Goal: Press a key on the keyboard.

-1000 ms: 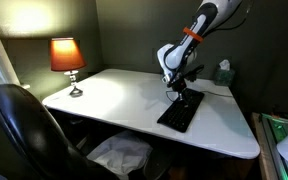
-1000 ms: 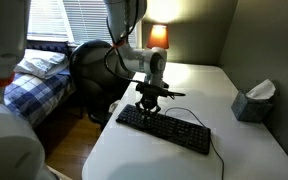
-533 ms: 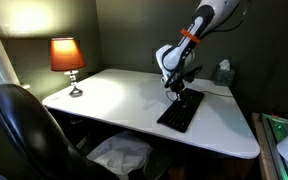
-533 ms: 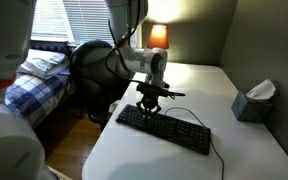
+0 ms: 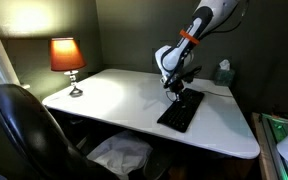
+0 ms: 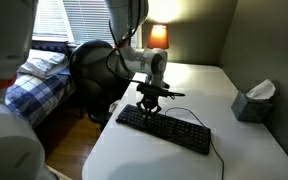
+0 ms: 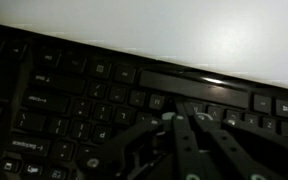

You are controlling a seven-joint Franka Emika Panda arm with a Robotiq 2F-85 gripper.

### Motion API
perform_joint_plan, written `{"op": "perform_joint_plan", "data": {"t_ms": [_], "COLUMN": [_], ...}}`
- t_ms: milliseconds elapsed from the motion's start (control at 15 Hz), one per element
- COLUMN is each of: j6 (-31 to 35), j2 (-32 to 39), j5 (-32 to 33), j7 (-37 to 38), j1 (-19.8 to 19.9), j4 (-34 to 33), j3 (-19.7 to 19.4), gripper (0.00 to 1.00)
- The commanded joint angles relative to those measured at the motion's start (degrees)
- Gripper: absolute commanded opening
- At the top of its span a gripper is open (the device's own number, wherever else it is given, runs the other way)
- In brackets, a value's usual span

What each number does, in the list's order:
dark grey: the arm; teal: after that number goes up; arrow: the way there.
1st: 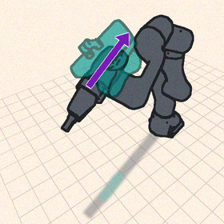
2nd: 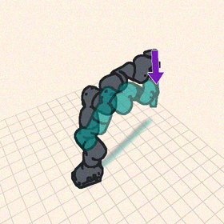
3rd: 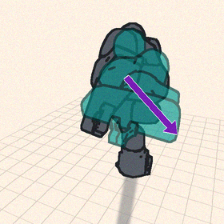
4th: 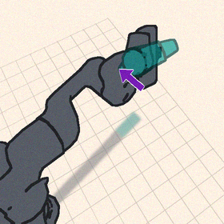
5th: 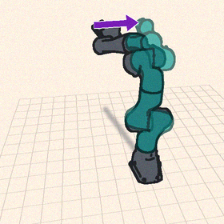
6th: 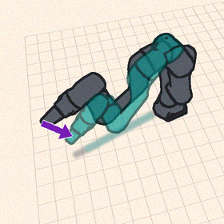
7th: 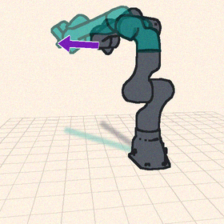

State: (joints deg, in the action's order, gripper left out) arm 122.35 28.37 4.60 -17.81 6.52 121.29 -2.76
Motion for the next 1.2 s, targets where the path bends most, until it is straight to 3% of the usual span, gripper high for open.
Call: {"op": "perform_joint_plan", "data": {"t_ms": [0, 1133], "j6": [-0.2, -1.6], "j2": [1.5, 3.1], "j5": [-0.2, -0.8], "j7": [1.2, 2.3], "j1": [0.3, 0.6], "j4": [-1.1, -2.8], "j3": [0.4, 0.5], "gripper": [0.0, 0.0]}}
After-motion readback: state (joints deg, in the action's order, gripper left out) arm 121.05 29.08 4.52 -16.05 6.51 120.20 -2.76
